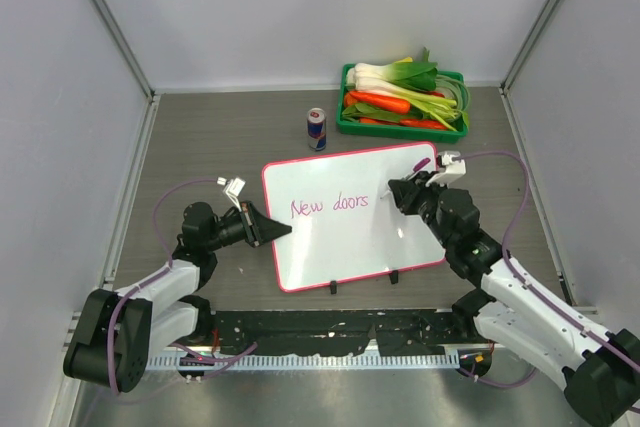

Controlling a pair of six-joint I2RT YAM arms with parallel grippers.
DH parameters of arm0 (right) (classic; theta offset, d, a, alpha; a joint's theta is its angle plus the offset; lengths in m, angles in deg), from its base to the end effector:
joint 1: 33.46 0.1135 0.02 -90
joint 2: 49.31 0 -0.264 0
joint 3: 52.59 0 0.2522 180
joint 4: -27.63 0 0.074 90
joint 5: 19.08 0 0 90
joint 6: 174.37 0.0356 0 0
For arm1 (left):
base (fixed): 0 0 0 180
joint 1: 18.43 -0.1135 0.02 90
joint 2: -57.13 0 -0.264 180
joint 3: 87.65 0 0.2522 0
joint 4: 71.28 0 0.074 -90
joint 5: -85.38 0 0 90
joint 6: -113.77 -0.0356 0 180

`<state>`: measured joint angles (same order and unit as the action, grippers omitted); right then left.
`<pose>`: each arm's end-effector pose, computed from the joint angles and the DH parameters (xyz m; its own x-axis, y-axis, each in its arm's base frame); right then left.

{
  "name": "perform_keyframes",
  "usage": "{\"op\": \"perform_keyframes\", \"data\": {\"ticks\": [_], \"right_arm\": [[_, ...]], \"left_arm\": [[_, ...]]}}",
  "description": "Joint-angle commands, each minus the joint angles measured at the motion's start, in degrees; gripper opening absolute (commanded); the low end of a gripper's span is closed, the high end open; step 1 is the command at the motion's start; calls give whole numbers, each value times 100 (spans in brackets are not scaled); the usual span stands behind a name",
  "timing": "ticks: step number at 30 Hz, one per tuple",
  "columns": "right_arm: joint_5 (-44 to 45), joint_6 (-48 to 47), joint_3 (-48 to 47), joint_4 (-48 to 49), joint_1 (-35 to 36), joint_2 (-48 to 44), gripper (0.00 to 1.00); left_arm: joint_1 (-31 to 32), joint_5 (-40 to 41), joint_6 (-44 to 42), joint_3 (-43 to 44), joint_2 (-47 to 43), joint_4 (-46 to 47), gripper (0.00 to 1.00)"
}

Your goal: Write a sentence on the whiteboard

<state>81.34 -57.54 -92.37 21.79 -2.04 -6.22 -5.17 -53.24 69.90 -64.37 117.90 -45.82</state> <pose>0.1626 0.0918 0.2620 -0.2837 0.3469 -0.8940 -0.2603 0.8694 0.4199 0.1755 -0.0688 0.1701 -0.7648 -0.3094 -0.5651 0.4539 0.3637 -0.8135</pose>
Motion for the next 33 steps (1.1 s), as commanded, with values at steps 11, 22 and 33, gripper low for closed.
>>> {"op": "perform_keyframes", "data": {"ticks": [11,22,33], "right_arm": [[145,-81,-298,790,-4,384,2],[233,-117,-298,851,-13,419,2],[250,-152,-325,825,-4,674,2]], "left_arm": [[28,388,-631,33,110,-187,0],[28,380,-631,33,119,-178,0],[37,362,-623,41,163,-134,0]]}}
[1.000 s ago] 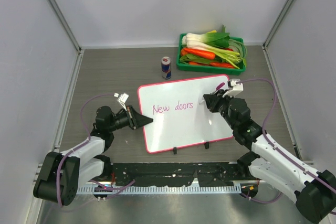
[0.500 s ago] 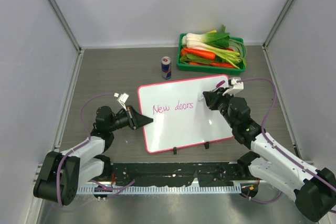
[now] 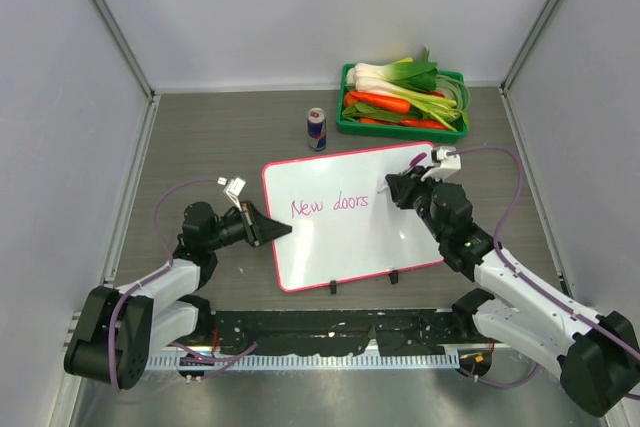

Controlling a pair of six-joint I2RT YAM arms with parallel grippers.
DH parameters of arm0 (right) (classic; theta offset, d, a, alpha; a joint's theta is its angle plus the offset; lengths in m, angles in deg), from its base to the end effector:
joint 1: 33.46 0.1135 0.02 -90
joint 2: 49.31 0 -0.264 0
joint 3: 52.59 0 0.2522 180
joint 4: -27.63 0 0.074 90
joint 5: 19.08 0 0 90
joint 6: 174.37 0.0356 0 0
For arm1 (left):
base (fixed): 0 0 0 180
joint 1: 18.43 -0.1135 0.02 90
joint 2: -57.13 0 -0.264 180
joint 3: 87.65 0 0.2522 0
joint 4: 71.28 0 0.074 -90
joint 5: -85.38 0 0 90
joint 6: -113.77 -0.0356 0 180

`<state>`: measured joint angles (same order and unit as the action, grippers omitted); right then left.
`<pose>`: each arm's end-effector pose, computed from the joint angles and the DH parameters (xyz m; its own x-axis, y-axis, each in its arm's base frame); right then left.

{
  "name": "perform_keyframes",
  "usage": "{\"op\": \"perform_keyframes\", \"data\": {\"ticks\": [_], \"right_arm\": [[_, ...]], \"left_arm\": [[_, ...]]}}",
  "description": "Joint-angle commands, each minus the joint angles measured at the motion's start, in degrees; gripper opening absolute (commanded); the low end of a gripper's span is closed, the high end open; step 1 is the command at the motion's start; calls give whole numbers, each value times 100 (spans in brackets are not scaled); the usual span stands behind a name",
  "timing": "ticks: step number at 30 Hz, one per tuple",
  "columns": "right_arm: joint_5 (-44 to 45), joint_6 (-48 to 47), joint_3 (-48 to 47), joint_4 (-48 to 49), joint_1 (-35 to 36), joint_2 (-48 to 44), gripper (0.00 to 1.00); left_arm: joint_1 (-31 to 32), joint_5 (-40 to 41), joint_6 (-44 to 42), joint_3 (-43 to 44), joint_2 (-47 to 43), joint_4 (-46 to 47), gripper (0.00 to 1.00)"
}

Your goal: Write a sentence on the whiteboard

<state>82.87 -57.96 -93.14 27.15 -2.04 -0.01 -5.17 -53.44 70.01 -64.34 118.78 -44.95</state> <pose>0.1784 0.1003 0.2578 -0.2719 0.3438 -0.8988 -0.2397 0.8804 0.4093 0.1766 -0.0691 0.1691 -0.7667 -0.3079 -0.5634 0.4538 0.3609 -0.8148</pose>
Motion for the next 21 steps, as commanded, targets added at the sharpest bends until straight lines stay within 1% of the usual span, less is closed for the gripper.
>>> {"op": "perform_keyframes", "data": {"ticks": [1,8,21], "right_arm": [[89,-101,-231,289,-4,62,1],[-17,-101,-187,158,-13,89,1],[-157,-49,15,-299,-13,-219,2]], "left_arm": [[37,390,-634,30,75,-230,0],[28,364,-634,39,93,-230,0],[28,373,-634,30,75,-222,0]]}}
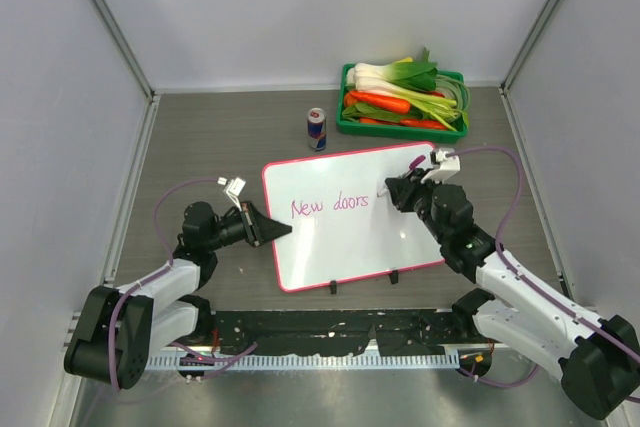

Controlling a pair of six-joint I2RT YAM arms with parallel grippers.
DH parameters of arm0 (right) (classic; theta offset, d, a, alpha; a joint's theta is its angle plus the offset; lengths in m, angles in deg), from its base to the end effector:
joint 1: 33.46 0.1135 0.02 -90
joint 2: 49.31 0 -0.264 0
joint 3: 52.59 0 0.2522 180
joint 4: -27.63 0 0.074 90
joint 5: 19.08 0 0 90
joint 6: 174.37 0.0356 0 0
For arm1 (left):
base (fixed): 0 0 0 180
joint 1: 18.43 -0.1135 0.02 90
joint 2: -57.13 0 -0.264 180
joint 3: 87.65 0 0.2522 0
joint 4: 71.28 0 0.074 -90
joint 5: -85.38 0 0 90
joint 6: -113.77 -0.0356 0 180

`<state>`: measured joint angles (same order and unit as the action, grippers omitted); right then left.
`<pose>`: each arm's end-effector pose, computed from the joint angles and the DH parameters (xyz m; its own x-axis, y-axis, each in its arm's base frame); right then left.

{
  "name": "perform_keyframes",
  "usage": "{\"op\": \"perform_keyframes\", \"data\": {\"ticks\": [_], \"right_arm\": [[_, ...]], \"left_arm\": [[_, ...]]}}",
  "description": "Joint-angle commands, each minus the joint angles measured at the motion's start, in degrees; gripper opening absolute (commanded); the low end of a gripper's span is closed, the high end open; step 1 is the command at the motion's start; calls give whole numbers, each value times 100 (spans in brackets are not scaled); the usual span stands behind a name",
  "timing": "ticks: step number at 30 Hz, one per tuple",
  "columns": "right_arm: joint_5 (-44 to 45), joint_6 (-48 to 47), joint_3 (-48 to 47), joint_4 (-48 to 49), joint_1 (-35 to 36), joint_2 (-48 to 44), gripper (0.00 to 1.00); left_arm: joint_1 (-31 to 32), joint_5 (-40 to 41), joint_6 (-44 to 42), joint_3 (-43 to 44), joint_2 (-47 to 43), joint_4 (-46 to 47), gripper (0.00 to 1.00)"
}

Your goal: Write a sentence on the whiteboard

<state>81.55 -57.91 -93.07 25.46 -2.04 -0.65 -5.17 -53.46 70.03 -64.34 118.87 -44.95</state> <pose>0.1762 0.0999 0.2562 -0.2966 0.3320 -0.8954 -0.2517 0.8773 0.4087 0.1767 -0.0692 0.1689 -0.7678 -0.3076 -0.5620 0.4524 0.3609 -0.8155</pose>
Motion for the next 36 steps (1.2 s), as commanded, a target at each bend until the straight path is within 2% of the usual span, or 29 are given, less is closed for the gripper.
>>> {"op": "perform_keyframes", "data": {"ticks": [1,10,24,36], "right_arm": [[-26,-53,35,-166,-13,-182,2],[422,-18,44,-255,-13,-296,1],[730,-106,-474,-70,-13,143,1],[-61,17,-492,-34,-13,293,1]], "left_arm": [[28,384,-636,30,75,-230,0],[28,375,-636,39,84,-221,0],[28,366,-636,39,84,-221,0],[28,357,-636,39,75,-222,0]]}}
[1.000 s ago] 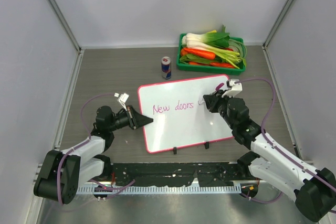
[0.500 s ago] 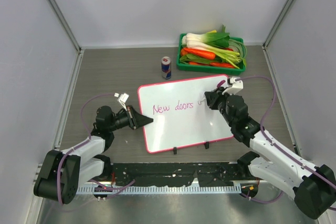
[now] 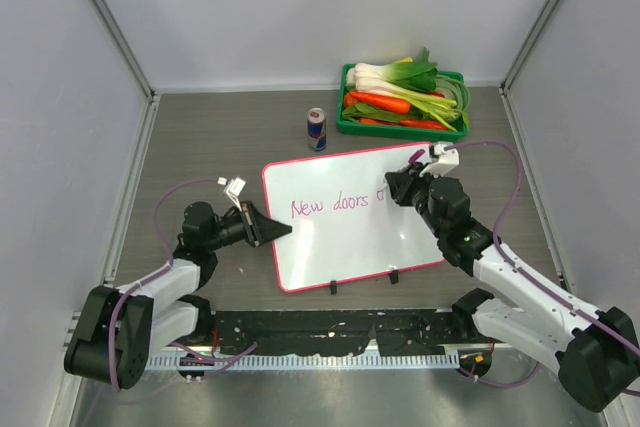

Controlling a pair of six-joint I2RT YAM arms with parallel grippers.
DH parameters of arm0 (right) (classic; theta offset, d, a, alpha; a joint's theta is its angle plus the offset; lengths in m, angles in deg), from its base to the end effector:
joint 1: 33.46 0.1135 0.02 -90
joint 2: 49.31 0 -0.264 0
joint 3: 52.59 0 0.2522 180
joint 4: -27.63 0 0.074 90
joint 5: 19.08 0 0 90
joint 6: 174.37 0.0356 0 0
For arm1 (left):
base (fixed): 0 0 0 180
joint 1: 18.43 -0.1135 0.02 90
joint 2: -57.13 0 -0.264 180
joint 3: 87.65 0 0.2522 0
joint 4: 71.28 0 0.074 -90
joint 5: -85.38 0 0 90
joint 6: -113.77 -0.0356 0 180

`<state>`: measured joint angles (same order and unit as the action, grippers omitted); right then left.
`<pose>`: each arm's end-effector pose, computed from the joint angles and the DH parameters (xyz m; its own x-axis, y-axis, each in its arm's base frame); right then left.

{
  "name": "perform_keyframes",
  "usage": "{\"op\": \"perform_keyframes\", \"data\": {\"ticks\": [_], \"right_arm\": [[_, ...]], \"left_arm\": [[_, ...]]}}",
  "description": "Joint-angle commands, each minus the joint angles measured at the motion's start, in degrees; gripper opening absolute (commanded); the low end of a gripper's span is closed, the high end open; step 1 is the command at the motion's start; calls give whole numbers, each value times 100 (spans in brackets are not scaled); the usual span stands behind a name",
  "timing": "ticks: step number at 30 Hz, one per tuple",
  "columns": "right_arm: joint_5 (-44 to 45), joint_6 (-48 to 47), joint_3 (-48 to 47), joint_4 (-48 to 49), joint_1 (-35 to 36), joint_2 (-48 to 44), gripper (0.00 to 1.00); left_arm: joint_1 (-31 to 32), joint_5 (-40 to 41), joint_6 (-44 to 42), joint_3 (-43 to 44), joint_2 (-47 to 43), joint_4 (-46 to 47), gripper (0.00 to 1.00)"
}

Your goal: Write a sentence on the whiteboard

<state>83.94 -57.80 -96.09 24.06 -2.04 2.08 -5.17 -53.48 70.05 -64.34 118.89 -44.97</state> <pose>0.1847 0.1035 0.2636 -0.2945 0.3307 -0.8966 -0.2099 0.8929 0.3983 0.1767 -0.0692 0.1688 -0.7685 -0.3074 -0.5612 0.4516 0.3607 -0.8160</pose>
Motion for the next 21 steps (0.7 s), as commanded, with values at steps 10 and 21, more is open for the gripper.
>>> {"op": "perform_keyframes", "data": {"ticks": [10,21], "right_arm": [[16,68,3,79,-13,-586,1],[456,24,73,123,-13,-403,1]], "left_arm": [[37,369,-638,39,82,-228,0],[37,360,-638,39,65,-228,0]]}}
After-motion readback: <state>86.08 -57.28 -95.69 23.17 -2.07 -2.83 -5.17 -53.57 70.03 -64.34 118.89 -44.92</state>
